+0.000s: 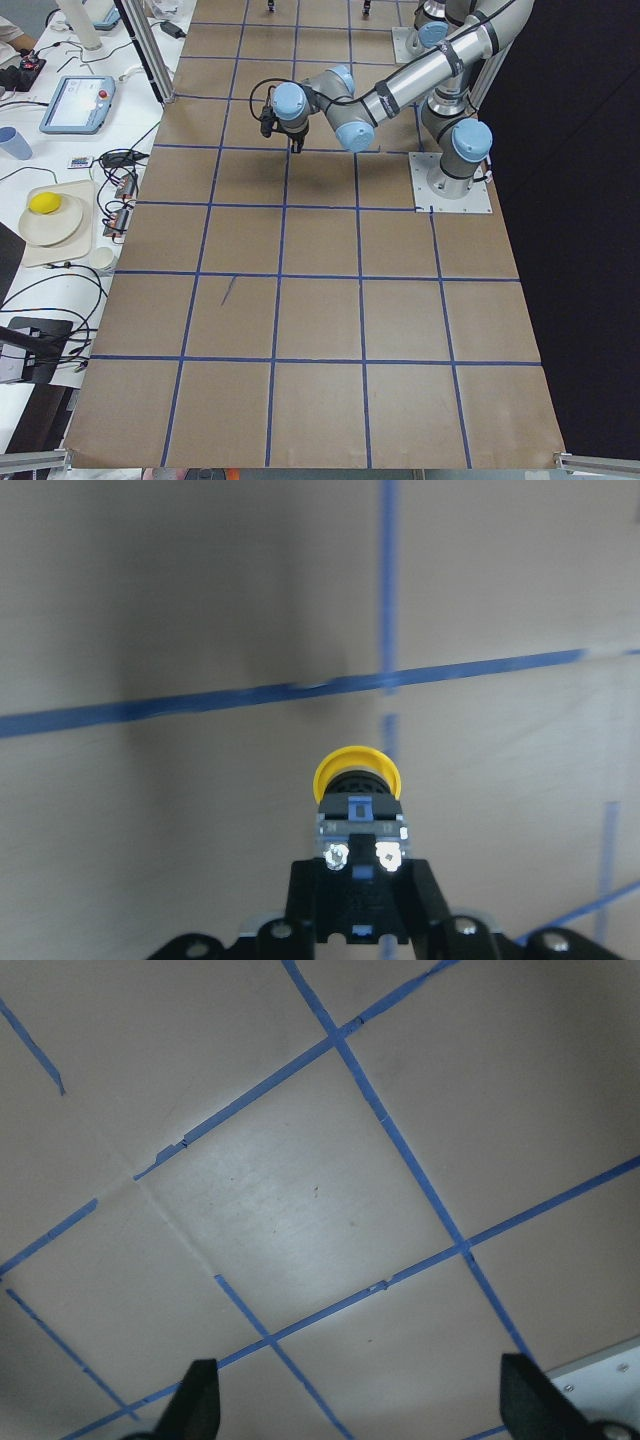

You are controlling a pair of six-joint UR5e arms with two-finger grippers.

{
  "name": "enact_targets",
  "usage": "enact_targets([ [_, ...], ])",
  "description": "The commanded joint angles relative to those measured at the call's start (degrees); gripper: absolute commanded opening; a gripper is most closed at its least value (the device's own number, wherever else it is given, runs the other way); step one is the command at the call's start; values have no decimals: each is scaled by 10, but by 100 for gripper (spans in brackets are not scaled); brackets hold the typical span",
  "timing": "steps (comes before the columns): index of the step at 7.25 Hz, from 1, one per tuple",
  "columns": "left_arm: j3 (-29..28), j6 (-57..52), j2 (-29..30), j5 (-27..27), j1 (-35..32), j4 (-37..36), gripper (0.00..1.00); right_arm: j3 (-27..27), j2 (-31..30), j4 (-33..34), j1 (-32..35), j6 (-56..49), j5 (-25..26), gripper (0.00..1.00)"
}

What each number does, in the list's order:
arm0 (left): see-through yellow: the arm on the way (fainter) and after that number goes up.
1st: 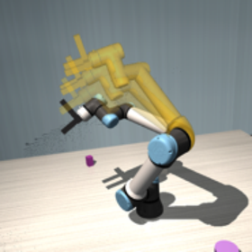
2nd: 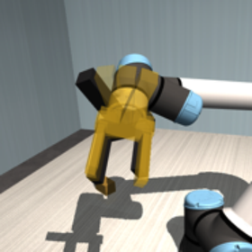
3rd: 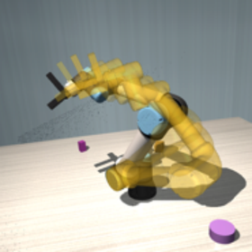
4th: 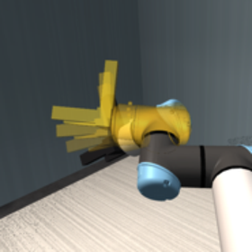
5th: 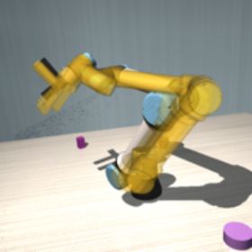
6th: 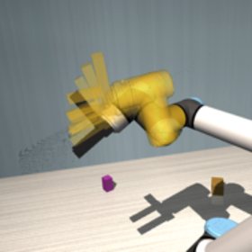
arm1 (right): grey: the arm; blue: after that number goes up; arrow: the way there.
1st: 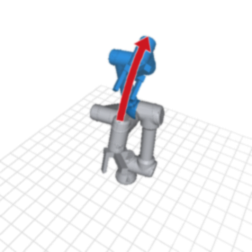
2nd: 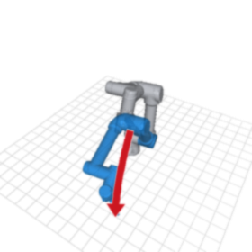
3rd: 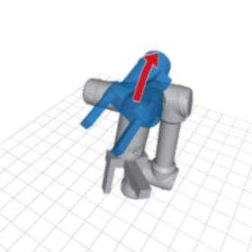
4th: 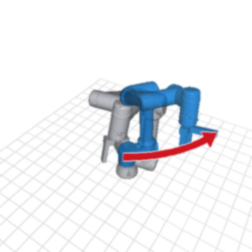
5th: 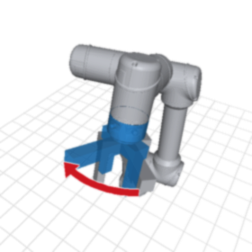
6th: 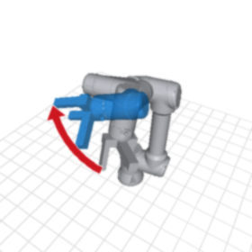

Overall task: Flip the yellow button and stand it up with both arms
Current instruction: 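Lift the yellow button with the left gripper and carry it toward the right gripper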

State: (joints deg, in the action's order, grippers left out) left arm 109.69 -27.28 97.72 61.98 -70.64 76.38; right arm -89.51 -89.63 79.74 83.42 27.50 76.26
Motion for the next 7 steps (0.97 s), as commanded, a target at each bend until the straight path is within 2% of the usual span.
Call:
enact_targets([
  [1,-3,97,-30,-41,-70,-2,4,0,2,-24,-29,75,-84,100],
  [2,-10,155,-45,-61,-94,-3,3,0,1,-30,-43,132,-155,100],
  [3,-11,192,-59,-88,-111,-2,2,0,-1,-48,-45,151,-198,100],
  [4,-6,189,-53,-164,-103,-1,2,0,-1,-62,-46,168,-232,100],
  [5,-5,187,-41,-183,-100,6,2,0,2,-62,-46,206,-250,100],
  [7,7,180,-32,-283,-98,11,2,0,2,-62,-45,263,-253,100],
])
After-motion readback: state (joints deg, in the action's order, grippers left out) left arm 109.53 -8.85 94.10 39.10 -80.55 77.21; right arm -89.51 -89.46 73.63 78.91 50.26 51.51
